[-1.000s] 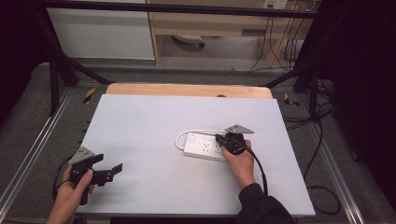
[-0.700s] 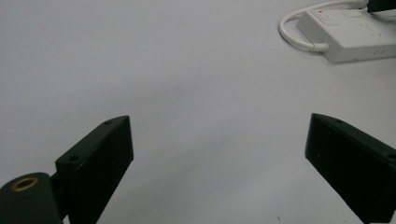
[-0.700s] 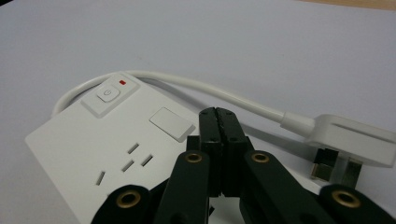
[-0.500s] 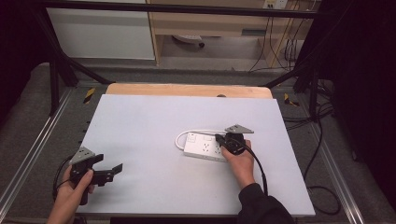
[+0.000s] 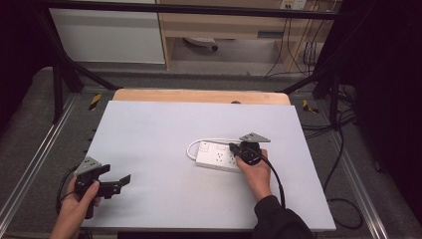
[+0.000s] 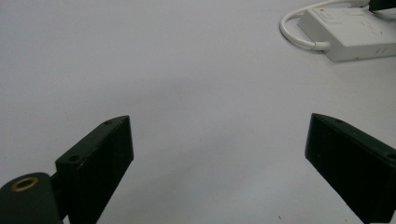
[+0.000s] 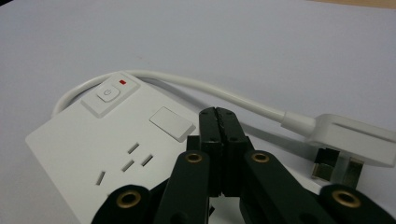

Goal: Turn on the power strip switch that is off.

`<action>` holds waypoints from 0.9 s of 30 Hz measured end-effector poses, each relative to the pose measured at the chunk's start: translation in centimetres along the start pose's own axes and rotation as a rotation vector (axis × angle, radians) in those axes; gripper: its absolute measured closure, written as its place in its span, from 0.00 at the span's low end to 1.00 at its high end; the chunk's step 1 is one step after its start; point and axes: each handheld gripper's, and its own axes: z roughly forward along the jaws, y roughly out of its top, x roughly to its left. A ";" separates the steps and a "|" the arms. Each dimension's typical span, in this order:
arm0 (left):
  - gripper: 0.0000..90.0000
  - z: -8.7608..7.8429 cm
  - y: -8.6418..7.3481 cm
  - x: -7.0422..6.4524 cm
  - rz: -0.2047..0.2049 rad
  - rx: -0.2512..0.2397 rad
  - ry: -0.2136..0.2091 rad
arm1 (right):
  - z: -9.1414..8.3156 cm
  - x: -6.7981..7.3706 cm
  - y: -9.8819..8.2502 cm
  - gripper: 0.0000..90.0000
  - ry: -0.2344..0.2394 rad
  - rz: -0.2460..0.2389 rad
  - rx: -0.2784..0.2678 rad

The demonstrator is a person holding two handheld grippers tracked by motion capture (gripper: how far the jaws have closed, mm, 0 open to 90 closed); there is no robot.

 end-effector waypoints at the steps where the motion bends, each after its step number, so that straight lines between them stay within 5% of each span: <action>1: 0.09 0.0 0.0 0.0 0.000 0.000 0.000 | 0.0 0.0 0.0 1.00 0.000 0.000 0.000; 27: 0.09 0.0 0.0 0.0 0.001 0.000 0.002 | 0.1 0.1 0.0 1.00 -0.003 -0.001 0.015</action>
